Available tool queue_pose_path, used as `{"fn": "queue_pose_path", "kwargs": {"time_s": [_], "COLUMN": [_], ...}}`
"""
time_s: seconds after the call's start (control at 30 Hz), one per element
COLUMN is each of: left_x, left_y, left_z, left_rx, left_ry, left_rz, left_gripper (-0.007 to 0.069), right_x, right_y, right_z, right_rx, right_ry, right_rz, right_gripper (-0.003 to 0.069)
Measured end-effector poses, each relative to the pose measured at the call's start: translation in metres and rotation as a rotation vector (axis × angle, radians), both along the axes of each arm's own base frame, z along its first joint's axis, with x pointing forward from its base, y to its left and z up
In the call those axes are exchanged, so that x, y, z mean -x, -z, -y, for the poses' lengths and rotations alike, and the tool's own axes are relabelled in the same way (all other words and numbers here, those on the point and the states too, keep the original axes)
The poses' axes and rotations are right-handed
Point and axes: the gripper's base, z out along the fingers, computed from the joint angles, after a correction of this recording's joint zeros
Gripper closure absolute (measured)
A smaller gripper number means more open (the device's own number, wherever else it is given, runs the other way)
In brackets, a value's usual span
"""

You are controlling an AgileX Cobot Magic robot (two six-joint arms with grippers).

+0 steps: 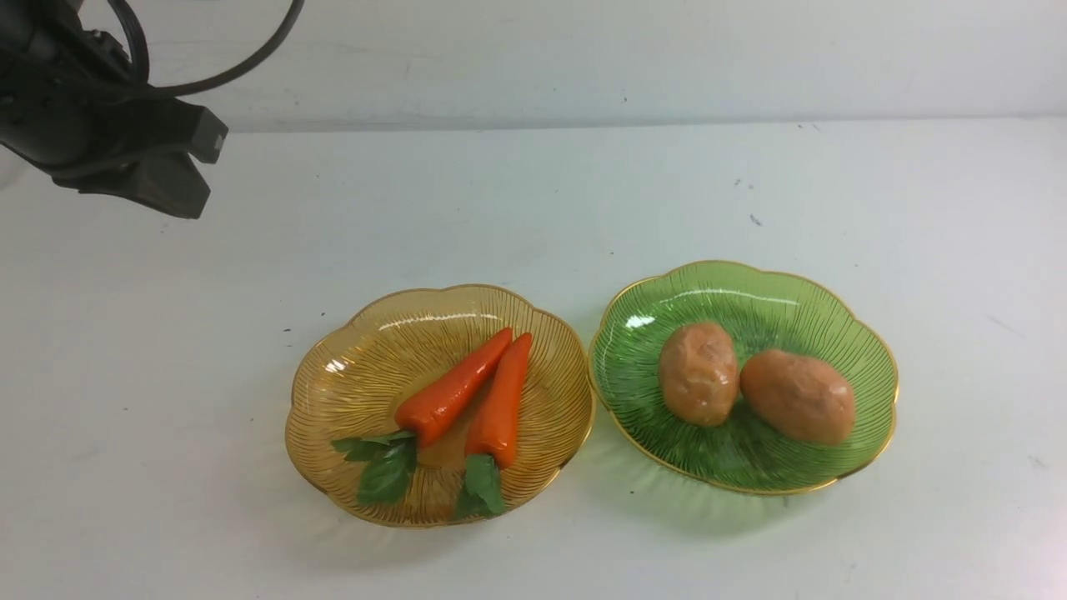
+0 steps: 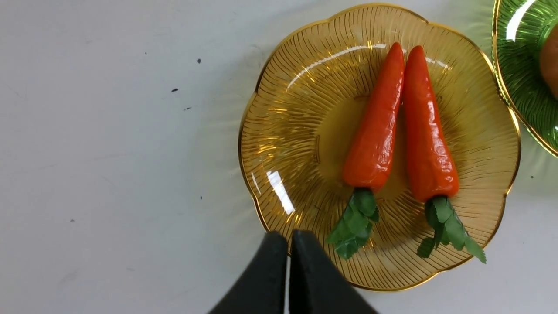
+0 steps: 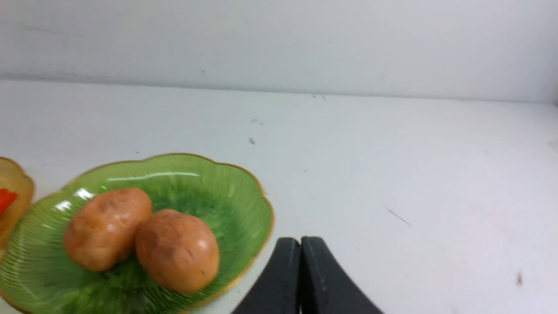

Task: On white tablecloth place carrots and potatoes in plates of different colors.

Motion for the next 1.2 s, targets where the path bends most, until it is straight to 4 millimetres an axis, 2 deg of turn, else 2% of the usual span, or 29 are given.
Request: {"fn": "queue_pose_path", "kwargs": {"time_s": [0.2, 0.37, 0.7, 0.9, 1.03, 1.07, 1.1, 1.2], "left_x": [-0.004, -0.004, 0.0, 0.013, 0.034, 0.049, 0.051, 0.077], "left_y": [0.005, 0.005, 0.0, -0.015, -0.026, -0.027, -0.028, -0.023], "left_z": [0.0, 0.0, 0.0, 0.0, -0.001, -0.003, -0.004, -0.008], "left_rx": [-0.003, -0.01, 0.002, 0.016, 0.006, -0.016, -0.02, -0.059], "left_ry": [0.002, 0.011, 0.003, -0.019, -0.023, -0.028, -0.029, -0.037], "left_rz": [-0.014, -0.011, 0.002, 0.043, 0.081, 0.089, 0.09, 0.091], "left_gripper": [0.0624, 0.0624, 0.0624, 0.0624, 0.0624, 0.0624, 0.0624, 0.0624], "right_x": [0.018, 0.024, 0.025, 0.025, 0.025, 0.025, 0.025, 0.025], "right_y": [0.049, 0.075, 0.075, 0.075, 0.075, 0.075, 0.075, 0.075], "right_z": [0.005, 0.005, 0.002, -0.002, -0.002, -0.002, -0.002, -0.002], "right_rx": [-0.001, -0.001, -0.006, -0.005, -0.005, -0.005, -0.005, -0.005], "right_ry": [0.077, 0.076, 0.037, -0.045, -0.048, -0.049, -0.049, -0.049], "right_rz": [-0.032, -0.073, -0.041, -0.041, -0.041, -0.041, -0.041, -0.041], "right_gripper": [0.0674, 0.0674, 0.0674, 0.0674, 0.0674, 0.0674, 0.0674, 0.0674]}}
